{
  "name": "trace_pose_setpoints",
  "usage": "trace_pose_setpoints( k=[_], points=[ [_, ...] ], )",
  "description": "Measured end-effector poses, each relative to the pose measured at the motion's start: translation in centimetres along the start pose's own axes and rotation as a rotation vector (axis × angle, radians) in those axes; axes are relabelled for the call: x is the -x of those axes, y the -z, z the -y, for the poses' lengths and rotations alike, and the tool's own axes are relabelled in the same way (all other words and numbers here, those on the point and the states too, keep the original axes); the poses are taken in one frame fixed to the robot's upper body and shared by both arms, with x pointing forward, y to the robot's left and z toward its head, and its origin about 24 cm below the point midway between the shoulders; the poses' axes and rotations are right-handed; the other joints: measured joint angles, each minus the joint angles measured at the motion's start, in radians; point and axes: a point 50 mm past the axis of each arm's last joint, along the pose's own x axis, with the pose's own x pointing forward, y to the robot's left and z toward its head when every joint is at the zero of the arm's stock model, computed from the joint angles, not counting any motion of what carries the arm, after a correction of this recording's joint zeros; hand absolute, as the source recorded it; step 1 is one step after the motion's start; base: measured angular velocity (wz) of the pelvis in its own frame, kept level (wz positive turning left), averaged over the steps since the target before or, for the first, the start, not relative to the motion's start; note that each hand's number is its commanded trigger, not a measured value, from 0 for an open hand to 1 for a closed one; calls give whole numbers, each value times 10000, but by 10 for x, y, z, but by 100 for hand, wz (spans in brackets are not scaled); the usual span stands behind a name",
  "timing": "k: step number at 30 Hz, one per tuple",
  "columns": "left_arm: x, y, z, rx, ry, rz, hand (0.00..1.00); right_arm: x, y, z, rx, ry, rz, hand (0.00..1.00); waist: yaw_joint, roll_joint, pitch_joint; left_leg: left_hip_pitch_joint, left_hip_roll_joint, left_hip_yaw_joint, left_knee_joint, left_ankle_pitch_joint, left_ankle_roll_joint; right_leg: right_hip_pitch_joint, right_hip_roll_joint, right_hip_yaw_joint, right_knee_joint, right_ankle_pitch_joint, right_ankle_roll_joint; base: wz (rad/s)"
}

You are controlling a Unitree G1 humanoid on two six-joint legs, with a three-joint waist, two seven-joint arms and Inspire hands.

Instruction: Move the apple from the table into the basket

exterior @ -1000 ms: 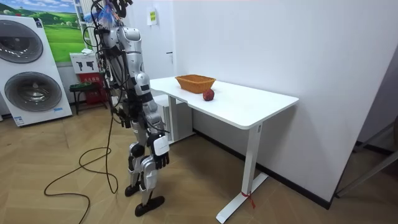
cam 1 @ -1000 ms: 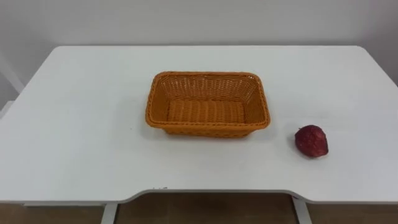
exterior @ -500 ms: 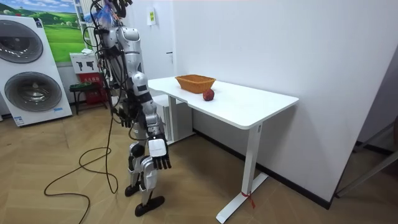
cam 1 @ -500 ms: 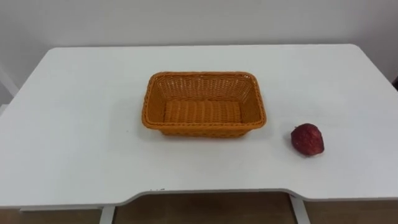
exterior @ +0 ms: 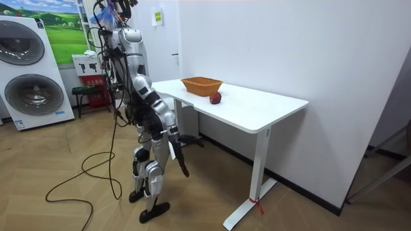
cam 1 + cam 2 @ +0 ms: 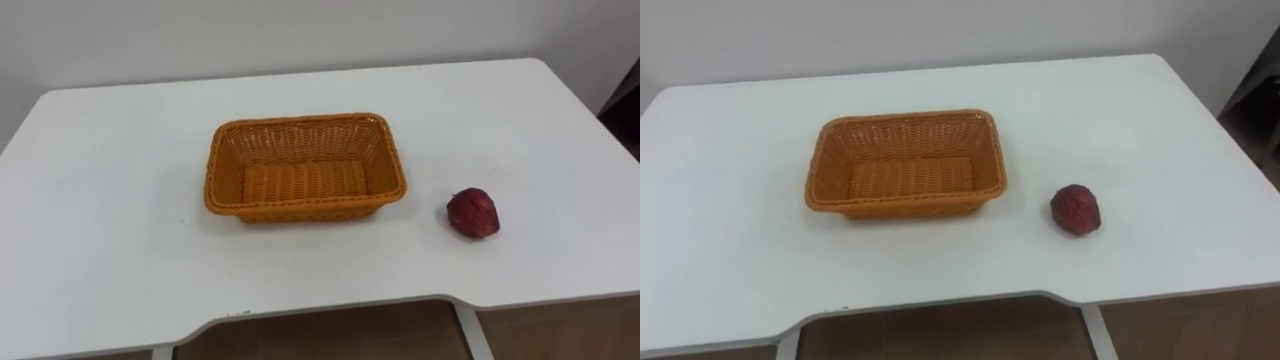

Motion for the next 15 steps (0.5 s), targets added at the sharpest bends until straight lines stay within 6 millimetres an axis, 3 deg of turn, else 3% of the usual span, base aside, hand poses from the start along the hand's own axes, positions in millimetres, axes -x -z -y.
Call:
trace_pose_setpoints(
  k=[4, 7, 15],
  points=[
    [0, 1, -2, -28, -35, 96, 0, 15, -17, -25, -7, -156, 1170, 0, -13, 19, 5, -139, -6, 4, 18, 1, 1, -107, 3, -24, 85, 6, 9, -1],
    [-1, -4, -5, -46, -146, 401, 0, 44, -39, -60, 355, -1062, 3243, 0, 15, 44, 19, -391, 0, 49, 45, 6, 8, -399, 8, -6, 189, 0, 18, -1],
    [-2, -17, -3, -380, -69, 915, 0, 114, -57, -111, 1871, -2938, 8259, 0, 217, -20, 60, -605, -2, 25, 37, 17, 20, -635, 5, -25, 309, 0, 20, 0]
  ],
)
